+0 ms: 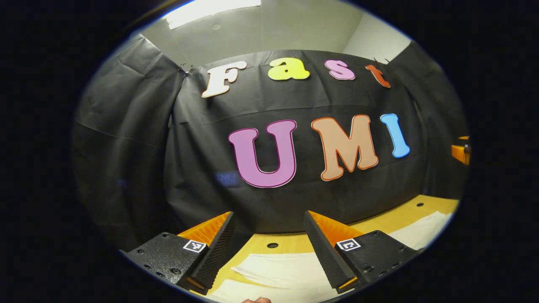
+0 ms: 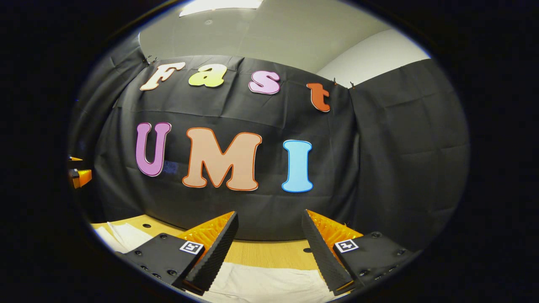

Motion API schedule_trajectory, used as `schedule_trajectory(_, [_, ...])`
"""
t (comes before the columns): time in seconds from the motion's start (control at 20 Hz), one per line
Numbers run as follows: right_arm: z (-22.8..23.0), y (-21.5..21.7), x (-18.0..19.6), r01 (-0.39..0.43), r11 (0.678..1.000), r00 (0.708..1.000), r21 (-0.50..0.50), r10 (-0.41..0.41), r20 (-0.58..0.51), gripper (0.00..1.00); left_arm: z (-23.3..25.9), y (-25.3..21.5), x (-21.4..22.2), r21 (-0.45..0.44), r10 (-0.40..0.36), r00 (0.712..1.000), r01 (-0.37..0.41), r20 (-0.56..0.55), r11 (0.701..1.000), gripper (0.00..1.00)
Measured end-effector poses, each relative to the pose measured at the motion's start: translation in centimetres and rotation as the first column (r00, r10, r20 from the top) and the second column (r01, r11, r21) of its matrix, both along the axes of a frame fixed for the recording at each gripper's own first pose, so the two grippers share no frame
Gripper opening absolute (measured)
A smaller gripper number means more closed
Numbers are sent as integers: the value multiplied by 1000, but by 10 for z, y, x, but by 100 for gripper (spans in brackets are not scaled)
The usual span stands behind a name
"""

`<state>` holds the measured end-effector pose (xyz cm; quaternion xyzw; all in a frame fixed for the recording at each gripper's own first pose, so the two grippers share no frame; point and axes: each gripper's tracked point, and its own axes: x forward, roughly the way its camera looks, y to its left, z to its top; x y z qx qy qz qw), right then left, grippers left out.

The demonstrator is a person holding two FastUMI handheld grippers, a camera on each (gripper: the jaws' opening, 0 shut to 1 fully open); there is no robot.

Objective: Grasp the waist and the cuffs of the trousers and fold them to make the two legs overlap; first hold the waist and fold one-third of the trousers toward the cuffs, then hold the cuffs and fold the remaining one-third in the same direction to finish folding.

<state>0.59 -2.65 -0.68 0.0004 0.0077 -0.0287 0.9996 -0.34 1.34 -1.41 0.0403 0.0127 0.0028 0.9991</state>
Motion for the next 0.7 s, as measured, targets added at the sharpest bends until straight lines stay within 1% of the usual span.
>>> schedule_trajectory(0.05, [-2,0,0,2,1000,1000,3,-2,-2,97,-1,1,0,35,-8,1000,8,-1,999,96])
schedule_trajectory(0.15, [-4,0,0,2,1000,1000,6,-2,-9,97,-8,5,-2,82,-22,1000,23,-14,996,96])
schedule_trajectory(0.25, [-8,-2,-2,5,1000,1000,2,-5,-10,97,-18,6,-6,127,-52,998,58,-45,990,96])
schedule_trajectory(0.3, [-9,-3,-2,7,1000,1000,0,-7,-10,97,-25,7,-9,173,-67,996,77,-62,982,96])
schedule_trajectory(0.4, [-13,-2,-3,8,1000,1000,-1,-8,-17,97,-38,10,-16,270,-96,991,119,-96,955,96])
schedule_trajectory(0.5, [-20,-3,-5,7,1000,1000,0,-7,-27,97,-59,11,-24,345,-133,980,177,-147,922,96])
schedule_trajectory(0.6, [-26,-2,-5,8,1000,999,5,-8,-39,97,-85,12,-33,395,-159,964,234,-214,888,96])
schedule_trajectory(0.7, [-32,-2,-5,10,1000,999,11,-9,-49,97,-118,16,-45,435,-176,939,296,-296,850,96])
